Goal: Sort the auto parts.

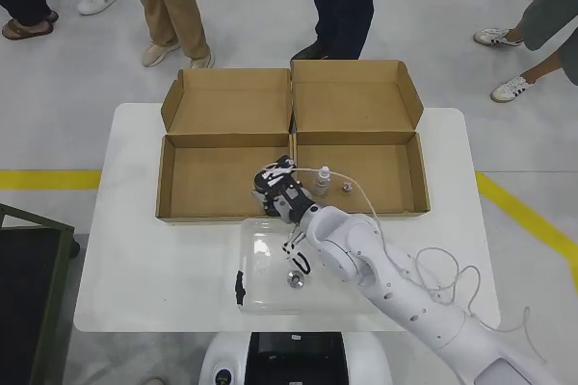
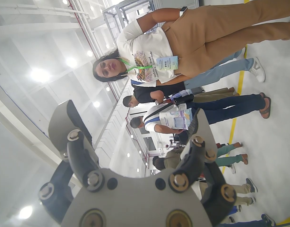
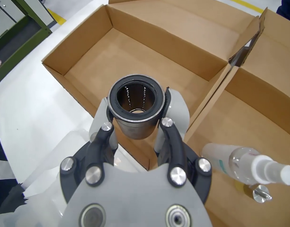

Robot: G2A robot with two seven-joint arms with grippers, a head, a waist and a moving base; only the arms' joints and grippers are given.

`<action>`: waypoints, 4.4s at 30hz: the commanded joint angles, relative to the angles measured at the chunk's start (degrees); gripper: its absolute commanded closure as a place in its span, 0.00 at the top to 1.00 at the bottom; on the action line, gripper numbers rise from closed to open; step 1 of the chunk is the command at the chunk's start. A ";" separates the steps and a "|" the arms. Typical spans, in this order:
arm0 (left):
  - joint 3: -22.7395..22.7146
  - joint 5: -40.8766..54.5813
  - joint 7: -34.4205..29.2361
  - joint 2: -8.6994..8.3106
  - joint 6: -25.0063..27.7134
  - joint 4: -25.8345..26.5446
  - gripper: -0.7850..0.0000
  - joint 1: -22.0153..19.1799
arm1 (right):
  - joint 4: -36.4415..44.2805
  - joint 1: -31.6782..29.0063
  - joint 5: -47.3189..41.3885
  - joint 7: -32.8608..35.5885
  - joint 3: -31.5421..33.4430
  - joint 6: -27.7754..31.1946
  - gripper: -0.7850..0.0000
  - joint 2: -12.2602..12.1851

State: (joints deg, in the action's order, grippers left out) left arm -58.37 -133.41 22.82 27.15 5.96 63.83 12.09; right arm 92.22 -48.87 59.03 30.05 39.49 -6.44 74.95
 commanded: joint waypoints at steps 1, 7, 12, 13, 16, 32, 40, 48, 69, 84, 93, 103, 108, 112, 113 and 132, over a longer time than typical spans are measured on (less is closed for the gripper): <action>0.00 0.00 0.00 0.00 0.00 0.00 1.00 0.00 | -1.17 0.77 0.21 0.91 -0.55 -0.70 0.00 0.55; 0.00 0.00 0.00 0.00 0.00 0.00 1.00 0.00 | -4.62 2.76 -0.17 3.41 -1.84 -1.23 0.00 2.14; 0.00 0.00 0.00 0.00 0.00 0.00 1.00 0.00 | -6.93 4.10 -0.09 4.73 -2.77 -1.31 0.00 3.37; 0.00 0.00 0.00 0.00 0.00 0.00 1.00 0.00 | -7.32 4.30 0.06 4.99 -2.87 -1.32 0.00 3.57; 0.00 0.00 0.00 0.00 0.00 0.00 1.00 0.00 | -8.49 4.78 0.65 5.71 -3.10 -1.48 0.11 4.12; 0.00 0.00 0.00 0.00 0.00 0.00 1.00 0.00 | -10.52 4.74 3.65 8.25 -2.73 0.35 0.86 5.92; 0.00 0.00 0.00 0.00 0.00 0.00 1.00 0.00 | -2.94 1.18 5.72 7.83 0.21 3.21 1.00 5.17; 0.00 0.00 0.00 0.00 0.00 0.00 1.00 0.00 | 9.17 -5.05 5.88 6.97 5.59 9.65 1.00 3.39; 0.00 0.00 0.00 0.00 0.00 0.00 1.00 0.00 | 25.64 -21.55 12.73 9.25 16.92 41.18 1.00 -2.49; 0.00 0.00 0.00 0.00 0.00 0.00 1.00 0.00 | 25.90 -27.21 16.38 10.31 21.68 50.08 1.00 -5.09; 0.00 0.00 0.00 0.00 0.00 0.00 1.00 0.00 | 23.61 -26.49 20.19 12.51 19.80 50.84 1.00 -5.59; 0.00 0.00 0.00 0.00 0.00 0.00 1.00 0.00 | 19.09 -25.37 24.42 12.39 17.46 49.31 0.92 -5.76; 0.00 0.00 0.00 0.00 0.00 0.00 1.00 0.00 | 16.92 -24.69 25.19 12.49 16.23 49.25 0.89 -5.77; 0.00 0.00 0.00 0.00 0.00 0.00 1.00 0.00 | 15.61 -24.22 25.43 12.61 15.72 49.13 0.75 -5.81; 0.00 0.00 0.00 0.00 0.00 0.00 1.00 0.00 | 15.37 -24.11 25.41 12.61 15.62 49.10 0.67 -5.82; 0.00 0.00 0.00 0.00 0.00 0.00 1.00 0.00 | 14.05 -22.98 21.53 13.27 14.78 50.14 0.00 -6.20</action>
State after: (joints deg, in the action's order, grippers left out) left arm -58.37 -133.41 22.82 27.15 5.96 63.83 12.09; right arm 105.98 -71.78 81.00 43.25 54.15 43.57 68.81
